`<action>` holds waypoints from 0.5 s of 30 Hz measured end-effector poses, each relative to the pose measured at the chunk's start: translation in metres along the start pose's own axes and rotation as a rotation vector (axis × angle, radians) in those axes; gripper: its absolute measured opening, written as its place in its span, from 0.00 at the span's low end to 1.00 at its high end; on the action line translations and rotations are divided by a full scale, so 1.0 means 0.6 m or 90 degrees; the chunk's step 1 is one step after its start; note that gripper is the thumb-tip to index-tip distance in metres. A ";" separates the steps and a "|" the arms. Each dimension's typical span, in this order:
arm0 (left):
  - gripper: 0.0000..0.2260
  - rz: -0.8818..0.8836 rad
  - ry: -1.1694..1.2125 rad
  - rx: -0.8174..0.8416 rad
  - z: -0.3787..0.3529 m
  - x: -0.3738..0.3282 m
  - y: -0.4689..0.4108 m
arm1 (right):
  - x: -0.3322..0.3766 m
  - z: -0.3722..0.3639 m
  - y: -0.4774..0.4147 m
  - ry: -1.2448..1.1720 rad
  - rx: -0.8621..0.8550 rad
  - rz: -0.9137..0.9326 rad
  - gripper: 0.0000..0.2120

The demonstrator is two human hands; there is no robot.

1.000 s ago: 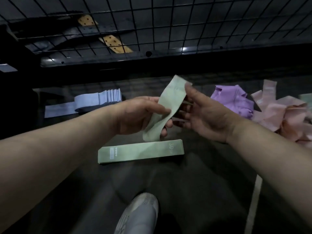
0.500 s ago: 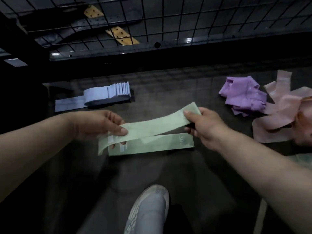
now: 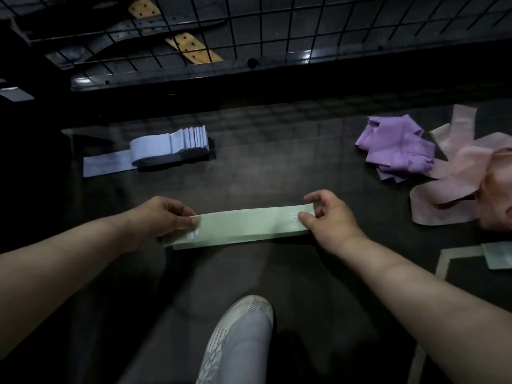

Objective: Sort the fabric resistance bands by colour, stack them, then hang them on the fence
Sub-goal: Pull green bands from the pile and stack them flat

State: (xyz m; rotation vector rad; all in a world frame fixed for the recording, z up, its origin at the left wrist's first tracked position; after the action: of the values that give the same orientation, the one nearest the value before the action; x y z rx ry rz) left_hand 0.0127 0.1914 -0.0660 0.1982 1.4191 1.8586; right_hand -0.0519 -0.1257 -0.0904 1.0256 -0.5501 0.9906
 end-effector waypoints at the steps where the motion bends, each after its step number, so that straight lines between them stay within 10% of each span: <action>1: 0.05 -0.003 -0.015 -0.010 -0.001 0.001 -0.001 | -0.001 0.001 -0.001 0.028 0.014 0.012 0.11; 15: 0.05 -0.074 -0.170 -0.114 -0.010 0.011 -0.013 | 0.018 -0.004 0.009 0.323 0.124 0.049 0.20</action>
State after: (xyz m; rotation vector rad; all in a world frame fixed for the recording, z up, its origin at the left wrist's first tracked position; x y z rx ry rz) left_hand 0.0085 0.1919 -0.0773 0.2578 1.0553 1.7783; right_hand -0.0517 -0.1180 -0.0807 0.8803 -0.0742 1.3371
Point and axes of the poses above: each hand's wrist, its own y-axis away from the middle knuckle, its own z-axis out of the back of the hand, x = y × z, the point moved 1 cm from there along -y, towards the middle knuckle, and after that the axes turned 8 degrees about z, right-handed, at the moved point
